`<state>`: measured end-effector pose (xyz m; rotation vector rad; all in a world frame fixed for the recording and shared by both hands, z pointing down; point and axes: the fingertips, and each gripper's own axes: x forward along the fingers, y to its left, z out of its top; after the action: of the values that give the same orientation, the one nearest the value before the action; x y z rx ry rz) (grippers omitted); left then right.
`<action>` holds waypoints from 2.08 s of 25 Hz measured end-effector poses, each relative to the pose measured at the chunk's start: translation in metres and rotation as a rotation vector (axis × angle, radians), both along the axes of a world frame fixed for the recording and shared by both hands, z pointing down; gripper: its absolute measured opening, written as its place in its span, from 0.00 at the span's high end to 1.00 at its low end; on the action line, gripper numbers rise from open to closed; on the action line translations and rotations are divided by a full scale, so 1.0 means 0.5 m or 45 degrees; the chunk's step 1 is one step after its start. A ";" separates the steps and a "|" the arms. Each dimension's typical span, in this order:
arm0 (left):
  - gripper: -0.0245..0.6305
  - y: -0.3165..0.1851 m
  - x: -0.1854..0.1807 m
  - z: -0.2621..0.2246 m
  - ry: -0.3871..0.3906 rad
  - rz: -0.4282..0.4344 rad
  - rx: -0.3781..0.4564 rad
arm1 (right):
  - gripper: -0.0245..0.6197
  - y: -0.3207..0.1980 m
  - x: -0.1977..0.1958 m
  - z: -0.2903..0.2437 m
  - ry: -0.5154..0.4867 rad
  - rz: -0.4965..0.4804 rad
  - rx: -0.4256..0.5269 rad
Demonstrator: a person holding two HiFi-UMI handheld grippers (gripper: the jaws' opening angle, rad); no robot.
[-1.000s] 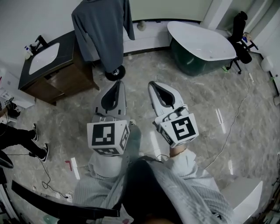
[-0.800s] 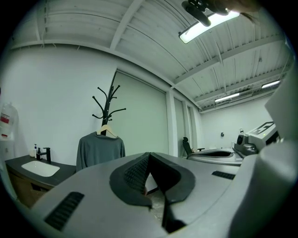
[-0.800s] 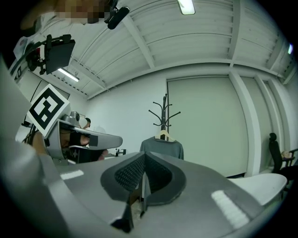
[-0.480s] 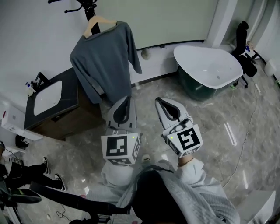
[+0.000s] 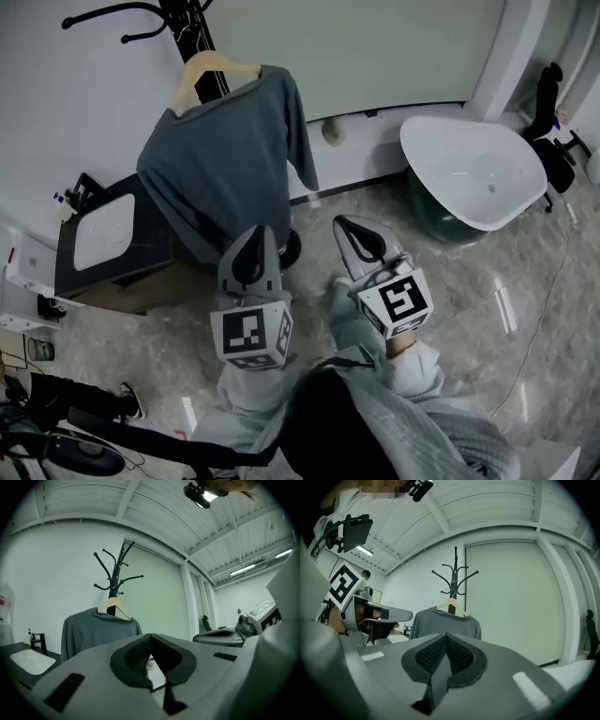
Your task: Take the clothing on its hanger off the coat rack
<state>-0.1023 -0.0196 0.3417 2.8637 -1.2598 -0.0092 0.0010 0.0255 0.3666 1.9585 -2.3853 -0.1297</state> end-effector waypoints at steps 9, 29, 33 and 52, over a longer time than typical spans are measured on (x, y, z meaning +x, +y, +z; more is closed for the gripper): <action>0.96 -0.308 0.111 -0.076 -0.002 -0.270 0.078 | 0.96 -0.363 0.143 -0.085 0.072 -0.267 0.082; 0.96 -0.493 -0.005 -0.201 -0.050 -0.439 0.215 | 0.96 -0.689 0.139 -0.192 0.036 -0.883 0.204; 0.95 -0.499 -0.035 -0.260 0.012 -0.282 0.245 | 0.95 -0.706 0.138 -0.244 0.026 -1.063 0.236; 0.68 -0.624 -0.061 -0.151 -0.672 0.353 -0.024 | 0.66 -0.814 0.047 -0.191 0.476 -1.886 -0.167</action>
<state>-0.1326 -0.3316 0.2661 3.1029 -0.8721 0.7997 0.0246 -0.3815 0.2709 -0.1989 -2.7981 -0.3117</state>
